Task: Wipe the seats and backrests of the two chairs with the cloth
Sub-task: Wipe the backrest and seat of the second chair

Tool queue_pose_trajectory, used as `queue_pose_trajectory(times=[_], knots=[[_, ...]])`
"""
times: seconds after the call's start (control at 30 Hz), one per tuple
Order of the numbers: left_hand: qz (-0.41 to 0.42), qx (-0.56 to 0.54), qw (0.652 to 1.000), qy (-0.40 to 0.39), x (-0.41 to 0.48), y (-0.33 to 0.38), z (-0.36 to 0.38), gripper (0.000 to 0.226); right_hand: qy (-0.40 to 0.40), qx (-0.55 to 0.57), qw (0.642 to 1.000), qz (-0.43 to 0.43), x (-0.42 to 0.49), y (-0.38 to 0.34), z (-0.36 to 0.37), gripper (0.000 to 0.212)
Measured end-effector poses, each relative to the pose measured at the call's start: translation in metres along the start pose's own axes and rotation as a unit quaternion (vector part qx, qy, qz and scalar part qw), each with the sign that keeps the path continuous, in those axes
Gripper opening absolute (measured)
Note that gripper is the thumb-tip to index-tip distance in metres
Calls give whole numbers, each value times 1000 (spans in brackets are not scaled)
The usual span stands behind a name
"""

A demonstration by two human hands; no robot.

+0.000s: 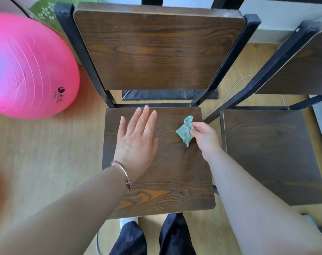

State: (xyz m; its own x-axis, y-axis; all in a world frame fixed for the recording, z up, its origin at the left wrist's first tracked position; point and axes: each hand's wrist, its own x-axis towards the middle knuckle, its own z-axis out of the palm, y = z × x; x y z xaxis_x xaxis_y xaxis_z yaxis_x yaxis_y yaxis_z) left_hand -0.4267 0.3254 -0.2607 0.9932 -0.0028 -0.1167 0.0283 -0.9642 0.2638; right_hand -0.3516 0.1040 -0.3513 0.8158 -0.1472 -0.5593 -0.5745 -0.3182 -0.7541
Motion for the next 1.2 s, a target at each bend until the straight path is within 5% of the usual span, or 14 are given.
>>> queue_pose_trajectory(times=[0.23,0.33,0.5,0.63,0.83,1.0,1.2], knots=[[4,-5,1000,-14,-9,-2,3,70,50,-174,981,-64,-8,14,-3,24],[7,-6,1000,-18,-10,-2,4,70,45,-300,948,-99,-14,11,3,25],[5,-8,1000,-7,-7,-4,5,71,53,-427,893,-134,-16,12,19,62],[6,-11,1000,-2,-3,-5,7,71,84,-476,861,-157,-11,16,29,61],[8,-14,1000,6,1,-9,4,70,105,-481,857,-152,-3,8,29,32],[3,-10,1000,24,3,-10,-12,69,112,-232,962,-91,-21,-17,16,19],[12,4,998,59,9,0,-56,73,126,-77,981,-126,-68,-91,-10,21]])
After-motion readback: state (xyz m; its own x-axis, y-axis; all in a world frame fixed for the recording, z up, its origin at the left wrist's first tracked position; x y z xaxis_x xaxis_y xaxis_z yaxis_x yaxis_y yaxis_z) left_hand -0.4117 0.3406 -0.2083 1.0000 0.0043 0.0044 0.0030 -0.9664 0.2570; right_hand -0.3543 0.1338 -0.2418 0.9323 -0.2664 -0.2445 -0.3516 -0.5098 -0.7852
